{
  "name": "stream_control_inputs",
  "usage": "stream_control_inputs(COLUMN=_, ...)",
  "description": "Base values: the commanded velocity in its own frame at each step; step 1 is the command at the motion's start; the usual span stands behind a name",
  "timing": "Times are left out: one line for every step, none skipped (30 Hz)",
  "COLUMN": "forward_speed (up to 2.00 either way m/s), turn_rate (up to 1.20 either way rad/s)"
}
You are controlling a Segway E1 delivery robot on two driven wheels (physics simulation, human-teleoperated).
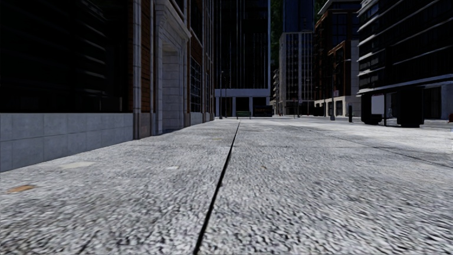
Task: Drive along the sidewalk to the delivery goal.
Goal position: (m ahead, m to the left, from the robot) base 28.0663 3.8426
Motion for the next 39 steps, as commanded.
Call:
stream_control_inputs(forward_speed=2.0, turn_rate=0.0)
stream_control_inputs(forward_speed=2.0, turn_rate=0.0)
stream_control_inputs(forward_speed=2.0, turn_rate=0.0)
stream_control_inputs(forward_speed=2.0, turn_rate=0.0)
stream_control_inputs(forward_speed=2.0, turn_rate=0.0)
stream_control_inputs(forward_speed=2.0, turn_rate=0.0)
stream_control_inputs(forward_speed=2.0, turn_rate=0.0)
stream_control_inputs(forward_speed=2.0, turn_rate=0.0)
stream_control_inputs(forward_speed=2.0, turn_rate=0.0)
stream_control_inputs(forward_speed=2.0, turn_rate=0.0)
stream_control_inputs(forward_speed=2.0, turn_rate=0.0)
stream_control_inputs(forward_speed=2.0, turn_rate=0.0)
stream_control_inputs(forward_speed=2.0, turn_rate=0.0)
stream_control_inputs(forward_speed=2.0, turn_rate=0.0)
stream_control_inputs(forward_speed=2.0, turn_rate=0.0)
stream_control_inputs(forward_speed=2.0, turn_rate=0.0)
stream_control_inputs(forward_speed=2.0, turn_rate=0.0)
stream_control_inputs(forward_speed=2.0, turn_rate=0.0)
stream_control_inputs(forward_speed=2.0, turn_rate=0.0)
stream_control_inputs(forward_speed=2.0, turn_rate=0.0)
stream_control_inputs(forward_speed=2.0, turn_rate=0.0)
stream_control_inputs(forward_speed=2.0, turn_rate=0.0)
stream_control_inputs(forward_speed=2.0, turn_rate=0.0)
stream_control_inputs(forward_speed=2.0, turn_rate=0.0)
stream_control_inputs(forward_speed=2.0, turn_rate=0.0)
stream_control_inputs(forward_speed=2.0, turn_rate=0.0)
stream_control_inputs(forward_speed=2.0, turn_rate=0.0)
stream_control_inputs(forward_speed=2.0, turn_rate=0.0)
stream_control_inputs(forward_speed=2.0, turn_rate=0.0)
stream_control_inputs(forward_speed=2.0, turn_rate=0.0)
stream_control_inputs(forward_speed=2.0, turn_rate=0.0)
stream_control_inputs(forward_speed=2.0, turn_rate=0.0)
stream_control_inputs(forward_speed=2.0, turn_rate=0.0)
stream_control_inputs(forward_speed=2.0, turn_rate=0.0)
stream_control_inputs(forward_speed=2.0, turn_rate=0.0)
stream_control_inputs(forward_speed=2.0, turn_rate=0.0)
stream_control_inputs(forward_speed=2.0, turn_rate=0.0)
stream_control_inputs(forward_speed=2.0, turn_rate=0.0)
stream_control_inputs(forward_speed=2.0, turn_rate=0.0)
